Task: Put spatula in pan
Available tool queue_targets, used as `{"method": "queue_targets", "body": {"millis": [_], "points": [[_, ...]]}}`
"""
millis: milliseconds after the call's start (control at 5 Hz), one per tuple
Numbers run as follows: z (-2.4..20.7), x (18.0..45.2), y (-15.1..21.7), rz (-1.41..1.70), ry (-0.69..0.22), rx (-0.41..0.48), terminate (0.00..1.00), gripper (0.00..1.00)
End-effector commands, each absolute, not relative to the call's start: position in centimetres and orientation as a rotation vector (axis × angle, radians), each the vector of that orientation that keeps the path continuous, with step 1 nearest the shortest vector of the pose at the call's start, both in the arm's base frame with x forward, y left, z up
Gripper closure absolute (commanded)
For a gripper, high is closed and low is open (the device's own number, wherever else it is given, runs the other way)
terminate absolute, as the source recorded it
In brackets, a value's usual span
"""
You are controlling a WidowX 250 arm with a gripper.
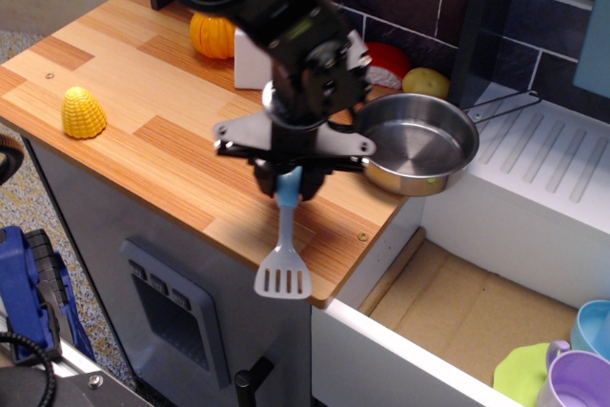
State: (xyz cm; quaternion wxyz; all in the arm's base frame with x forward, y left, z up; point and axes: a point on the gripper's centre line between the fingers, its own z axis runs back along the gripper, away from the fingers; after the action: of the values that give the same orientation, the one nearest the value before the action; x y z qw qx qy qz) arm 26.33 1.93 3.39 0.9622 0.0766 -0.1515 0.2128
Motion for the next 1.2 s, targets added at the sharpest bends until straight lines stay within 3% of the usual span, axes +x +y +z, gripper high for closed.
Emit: {"method": "queue_targets", "body": {"millis": [0,200,600,1000], "points": [[7.2,29.0,1.6,0.137,-0.381,0.075,0.0,1.0],[8.9,31.3,0.7,0.0,-0.406,0.063,0.0,1.0],[10.0,35.0,-3.0,-0.147,-0.558,0.048,0.0,1.0],[9.2,37.0,-4.8,-0.272,-0.672,0.041,0.0,1.0]]}}
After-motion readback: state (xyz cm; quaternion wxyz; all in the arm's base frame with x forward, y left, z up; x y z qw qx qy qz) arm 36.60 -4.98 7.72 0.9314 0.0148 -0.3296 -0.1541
